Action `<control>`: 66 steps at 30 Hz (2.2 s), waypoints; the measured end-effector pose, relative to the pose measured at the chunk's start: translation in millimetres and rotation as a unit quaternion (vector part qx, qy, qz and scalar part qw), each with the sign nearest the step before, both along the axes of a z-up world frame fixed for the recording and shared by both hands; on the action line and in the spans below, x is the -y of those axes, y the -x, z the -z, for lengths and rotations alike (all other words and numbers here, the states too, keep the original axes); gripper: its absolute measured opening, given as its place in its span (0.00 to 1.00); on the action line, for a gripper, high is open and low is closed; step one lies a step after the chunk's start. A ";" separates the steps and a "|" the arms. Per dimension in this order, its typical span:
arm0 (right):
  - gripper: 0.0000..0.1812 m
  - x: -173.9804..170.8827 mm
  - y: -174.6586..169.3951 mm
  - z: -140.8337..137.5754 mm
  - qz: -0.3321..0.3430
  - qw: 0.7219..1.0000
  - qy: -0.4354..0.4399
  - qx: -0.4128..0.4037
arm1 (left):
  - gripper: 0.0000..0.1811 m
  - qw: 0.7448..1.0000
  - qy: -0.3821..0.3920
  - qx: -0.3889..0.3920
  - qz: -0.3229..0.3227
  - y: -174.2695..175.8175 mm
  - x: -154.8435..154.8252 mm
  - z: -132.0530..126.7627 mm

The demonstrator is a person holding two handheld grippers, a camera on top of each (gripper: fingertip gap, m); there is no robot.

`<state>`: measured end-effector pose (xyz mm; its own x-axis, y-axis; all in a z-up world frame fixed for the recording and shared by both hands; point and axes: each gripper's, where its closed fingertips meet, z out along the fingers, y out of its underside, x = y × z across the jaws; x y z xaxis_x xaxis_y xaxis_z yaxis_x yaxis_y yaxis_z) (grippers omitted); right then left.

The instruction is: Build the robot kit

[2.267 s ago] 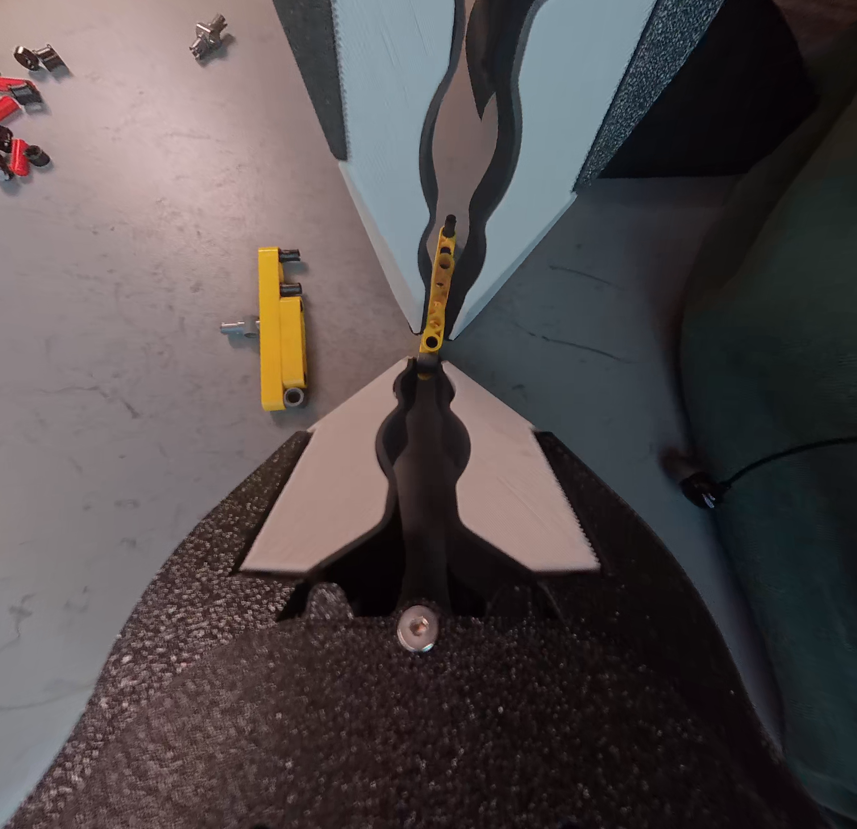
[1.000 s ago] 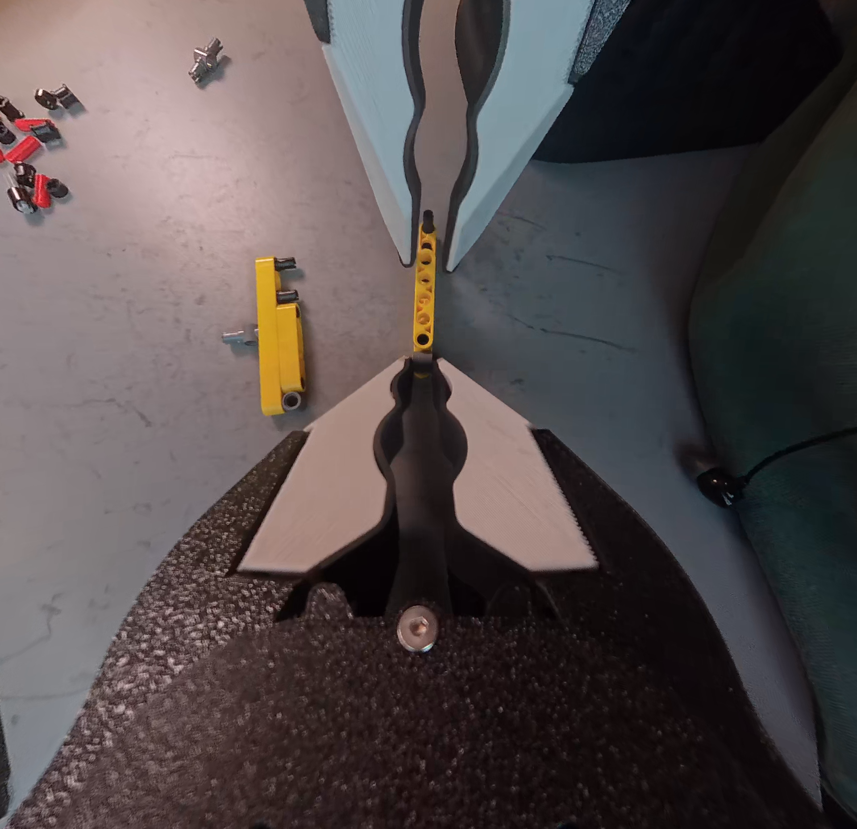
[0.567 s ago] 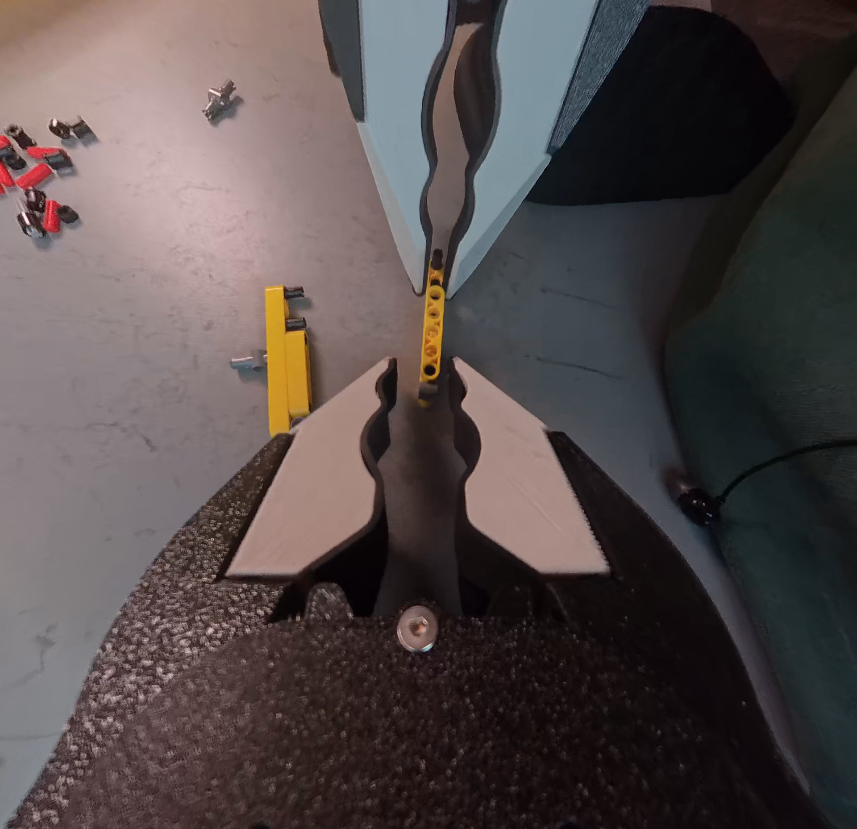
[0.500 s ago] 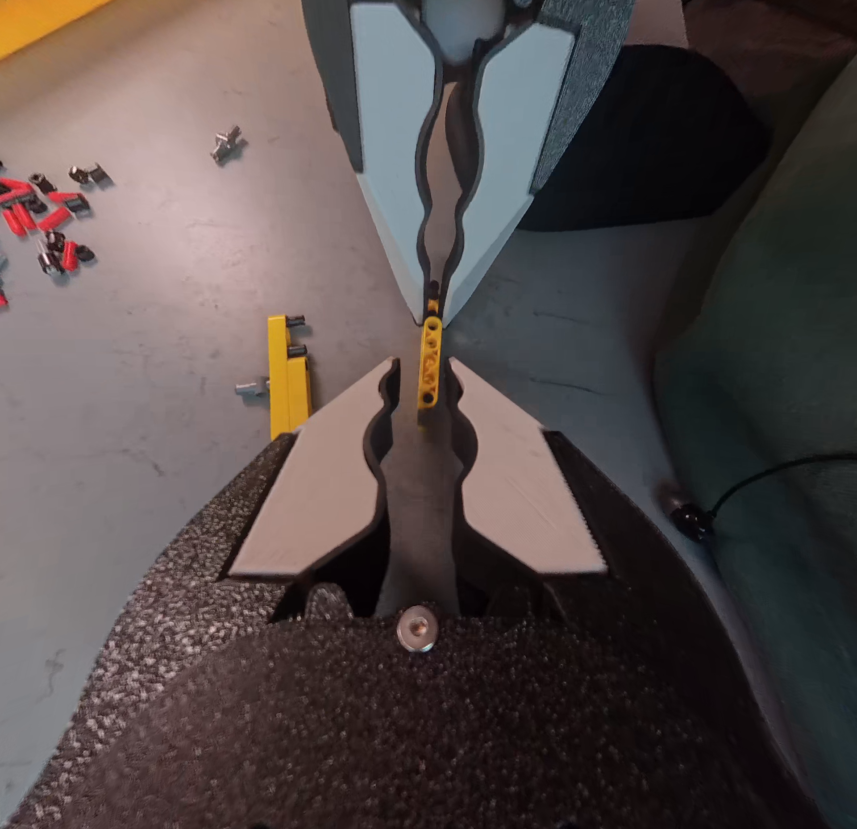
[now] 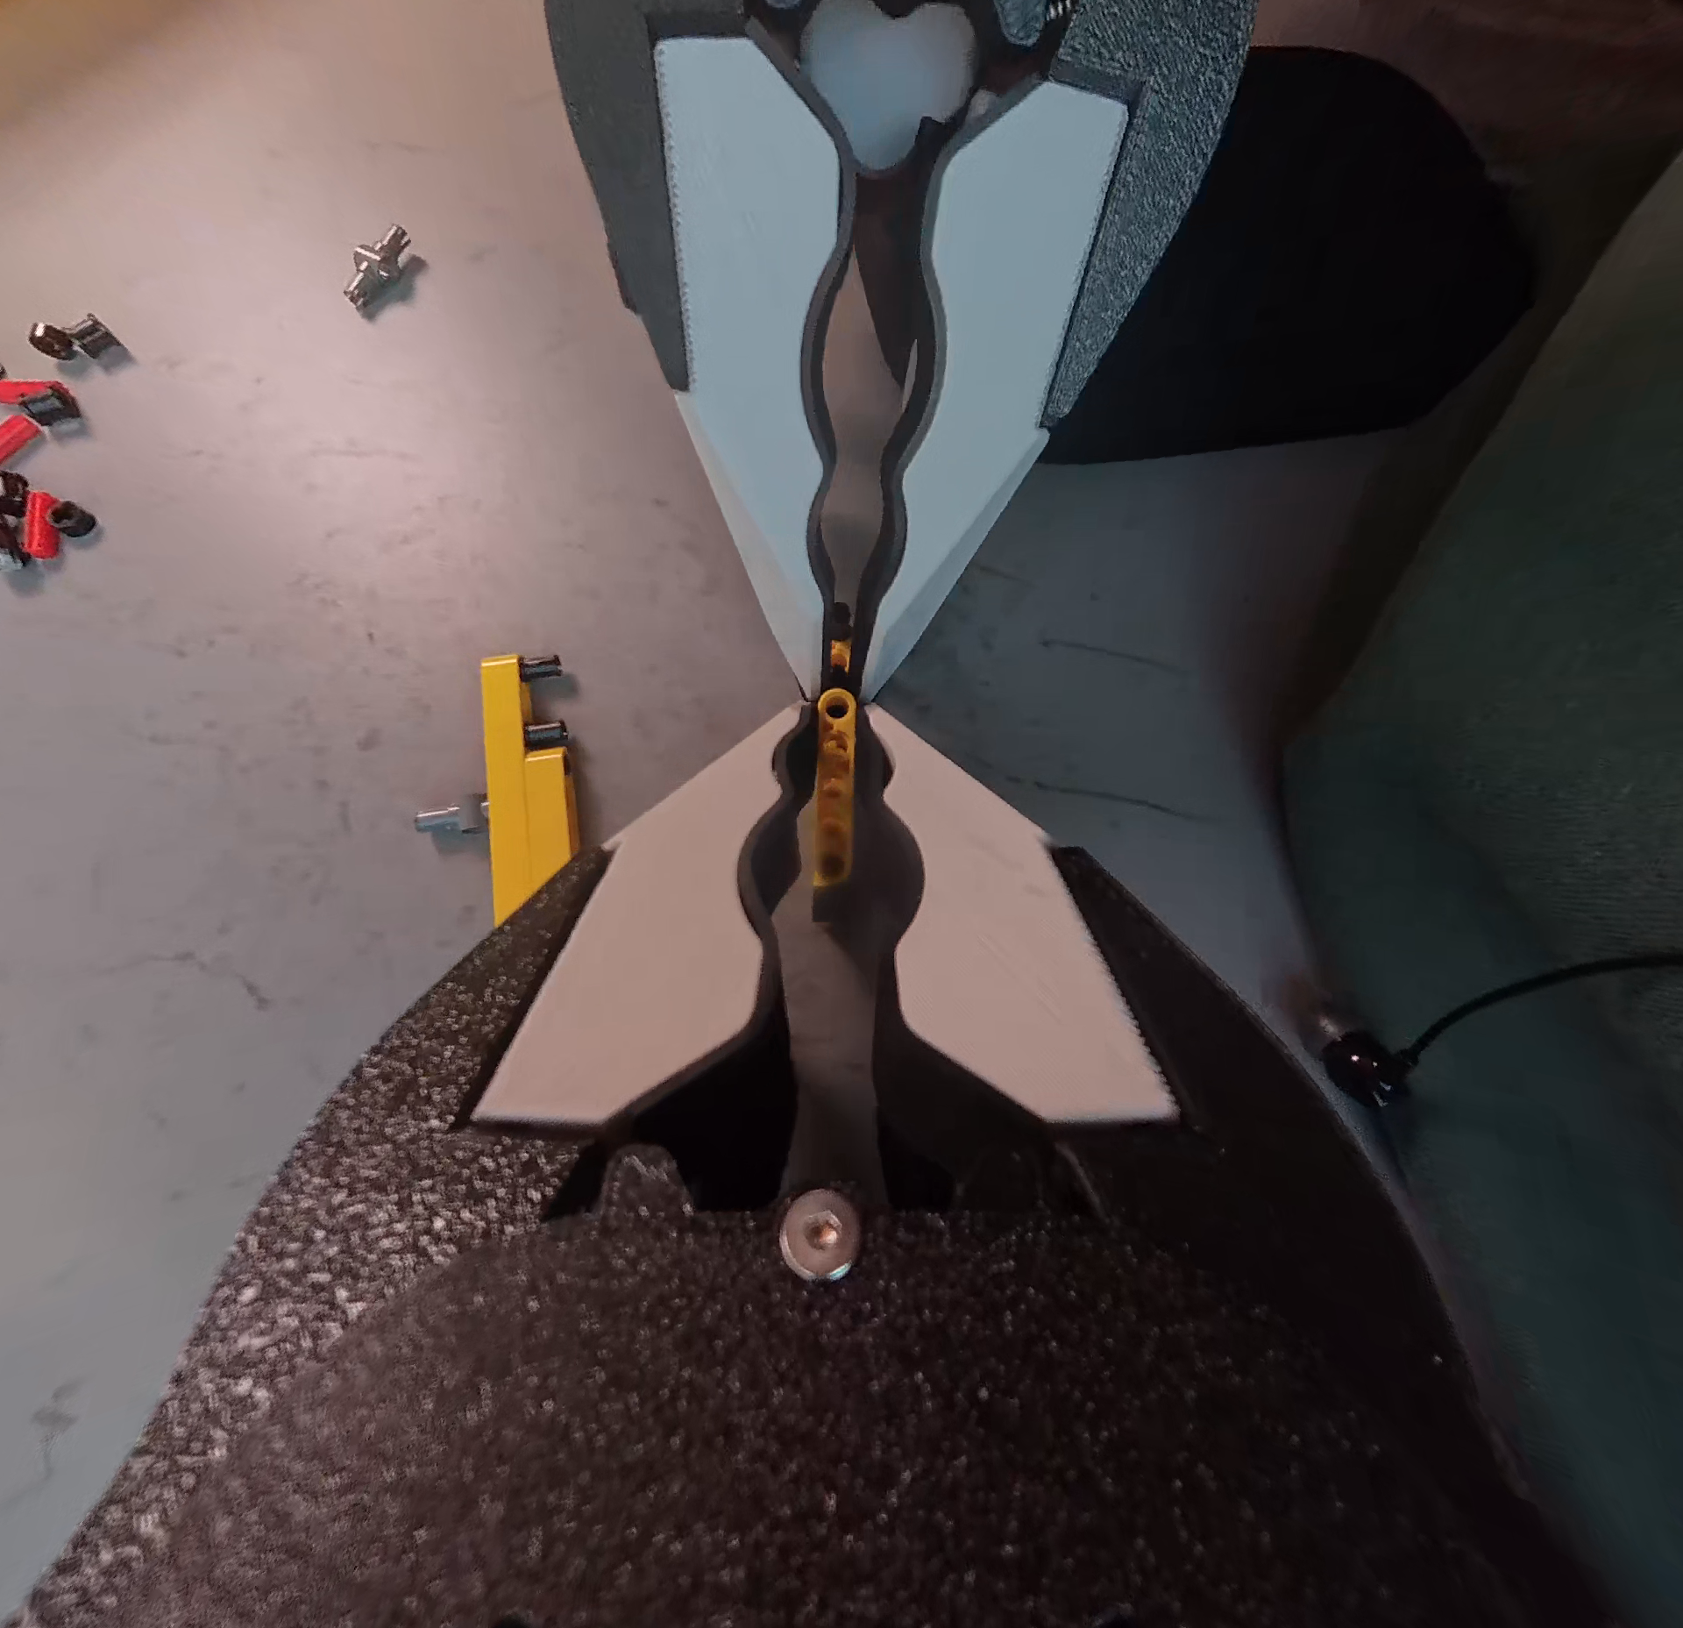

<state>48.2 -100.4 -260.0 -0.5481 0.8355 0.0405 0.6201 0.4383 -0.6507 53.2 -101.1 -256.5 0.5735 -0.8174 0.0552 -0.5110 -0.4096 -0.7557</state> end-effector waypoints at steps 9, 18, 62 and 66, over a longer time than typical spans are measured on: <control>0.01 0.8 0.5 -0.3 0.005 1.000 0.013 -0.005 | 0.03 0.997 0.050 -0.057 0.010 -0.5 0.8 1.3; 0.02 4.8 0.4 -0.1 0.022 0.999 0.041 -0.015 | 0.05 1.000 0.024 -0.014 0.007 0.8 4.8 0.5; 0.06 8.9 -1.3 -9.8 -0.005 1.000 0.020 -0.022 | 0.04 1.000 -0.001 -0.014 -0.026 6.5 14.5 1.5; 0.07 10.0 2.1 -8.0 -0.003 1.000 -0.005 -0.004 | 0.04 1.000 -0.010 -0.007 -0.019 3.6 13.6 0.8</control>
<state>46.1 -110.4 -252.0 -0.5526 0.8317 0.0538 0.6117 0.4486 -0.6516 49.6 -114.6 -257.3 0.6040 -0.7964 0.0315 -0.5060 -0.4137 -0.7568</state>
